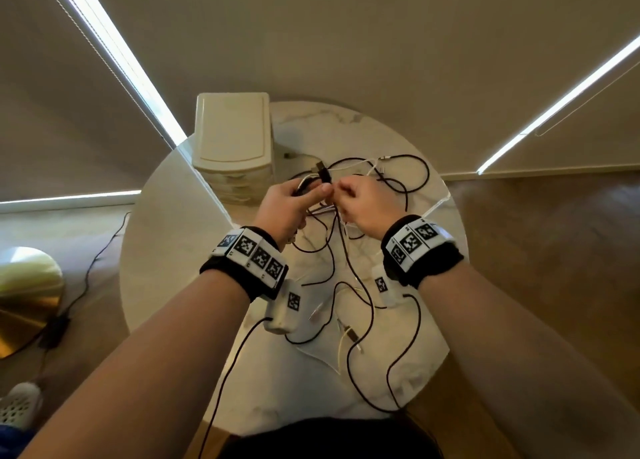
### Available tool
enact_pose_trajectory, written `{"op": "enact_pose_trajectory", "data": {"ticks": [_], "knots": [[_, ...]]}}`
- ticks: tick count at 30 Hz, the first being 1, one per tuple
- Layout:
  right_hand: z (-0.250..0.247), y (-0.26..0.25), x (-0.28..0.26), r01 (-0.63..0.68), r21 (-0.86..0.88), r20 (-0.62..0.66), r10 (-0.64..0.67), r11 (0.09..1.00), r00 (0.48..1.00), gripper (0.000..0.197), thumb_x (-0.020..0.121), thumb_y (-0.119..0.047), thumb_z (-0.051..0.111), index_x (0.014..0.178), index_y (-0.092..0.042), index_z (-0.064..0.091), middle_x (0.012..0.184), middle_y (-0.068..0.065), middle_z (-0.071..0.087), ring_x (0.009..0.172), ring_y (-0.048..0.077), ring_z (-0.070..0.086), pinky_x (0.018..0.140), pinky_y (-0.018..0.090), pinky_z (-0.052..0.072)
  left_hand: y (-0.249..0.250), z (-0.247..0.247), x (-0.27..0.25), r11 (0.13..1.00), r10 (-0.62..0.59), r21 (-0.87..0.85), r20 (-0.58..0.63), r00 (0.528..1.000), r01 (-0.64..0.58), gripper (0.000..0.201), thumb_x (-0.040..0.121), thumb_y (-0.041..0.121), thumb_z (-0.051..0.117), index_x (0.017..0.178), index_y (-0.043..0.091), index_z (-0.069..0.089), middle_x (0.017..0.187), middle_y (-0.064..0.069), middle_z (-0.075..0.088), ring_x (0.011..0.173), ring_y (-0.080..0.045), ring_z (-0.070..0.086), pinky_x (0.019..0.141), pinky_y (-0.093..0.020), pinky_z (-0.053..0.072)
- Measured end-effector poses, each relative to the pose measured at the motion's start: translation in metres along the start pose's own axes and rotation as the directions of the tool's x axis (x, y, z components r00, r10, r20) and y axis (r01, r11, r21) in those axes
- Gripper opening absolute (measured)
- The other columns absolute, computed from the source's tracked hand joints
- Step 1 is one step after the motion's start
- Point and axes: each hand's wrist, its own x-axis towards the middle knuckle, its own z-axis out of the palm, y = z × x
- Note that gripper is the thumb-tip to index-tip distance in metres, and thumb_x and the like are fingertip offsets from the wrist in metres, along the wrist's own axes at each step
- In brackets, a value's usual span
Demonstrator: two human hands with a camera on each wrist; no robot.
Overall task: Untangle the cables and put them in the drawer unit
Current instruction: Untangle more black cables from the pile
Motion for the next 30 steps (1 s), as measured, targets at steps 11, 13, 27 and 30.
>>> {"op": "enact_pose_trajectory", "data": {"ticks": [11, 13, 27, 30], "knots": [[0.004, 0.068, -0.014, -0.088, -0.194, -0.024, 0.086, 0.977, 0.996, 0.019, 0.099, -0.028, 0.062, 0.108, -0.015, 0.073, 0.102, 0.002, 0.068, 0.1, 0.023, 0.062, 0.092, 0.042, 0.049, 0.002, -0.002, 0.021, 0.971, 0.03, -0.225, -0.222, 0.974, -0.081, 0.021, 0.108, 0.025, 0.051, 0.112, 0.005, 0.054, 0.083, 0.001, 0.075, 0.047, -0.01, 0.041, 0.047, -0.026, 0.041], [0.0, 0.087, -0.018, -0.164, -0.182, -0.051, 0.157, 0.97, 0.986, 0.019, 0.1, -0.021, 0.06, 0.109, -0.012, 0.074, 0.104, 0.002, 0.067, 0.103, 0.026, 0.063, 0.093, 0.038, 0.048, 0.005, -0.011, 0.025, 0.957, -0.013, -0.279, -0.315, 0.949, -0.079, 0.016, 0.11, 0.024, 0.047, 0.104, 0.011, 0.054, 0.072, 0.005, 0.071, 0.05, -0.01, 0.045, 0.05, -0.026, 0.04], [-0.029, -0.027, 0.002, 0.18, 0.167, -0.188, -0.148, 0.969, 0.971, 0.016, 0.103, -0.025, 0.058, 0.107, -0.018, 0.072, 0.085, -0.018, 0.071, 0.075, 0.0, 0.065, 0.071, 0.018, 0.048, 0.01, 0.01, 0.007, 0.985, 0.035, -0.17, 0.09, 0.995, -0.019, 0.041, 0.086, 0.043, 0.08, 0.105, 0.007, 0.072, 0.067, 0.002, 0.044, 0.054, -0.014, 0.037, 0.05, -0.032, 0.031], [-0.024, -0.034, 0.005, 0.166, 0.405, -0.191, -0.094, 0.899, 0.977, 0.017, 0.104, -0.021, 0.056, 0.102, -0.015, 0.072, 0.062, -0.01, 0.049, 0.053, 0.009, 0.042, 0.055, 0.029, 0.037, 0.012, 0.015, 0.005, 0.997, -0.013, -0.07, 0.183, 0.983, 0.026, 0.047, 0.082, 0.049, 0.081, 0.101, 0.007, 0.071, 0.065, 0.0, 0.043, 0.051, -0.015, 0.038, 0.049, -0.032, 0.029]]}}
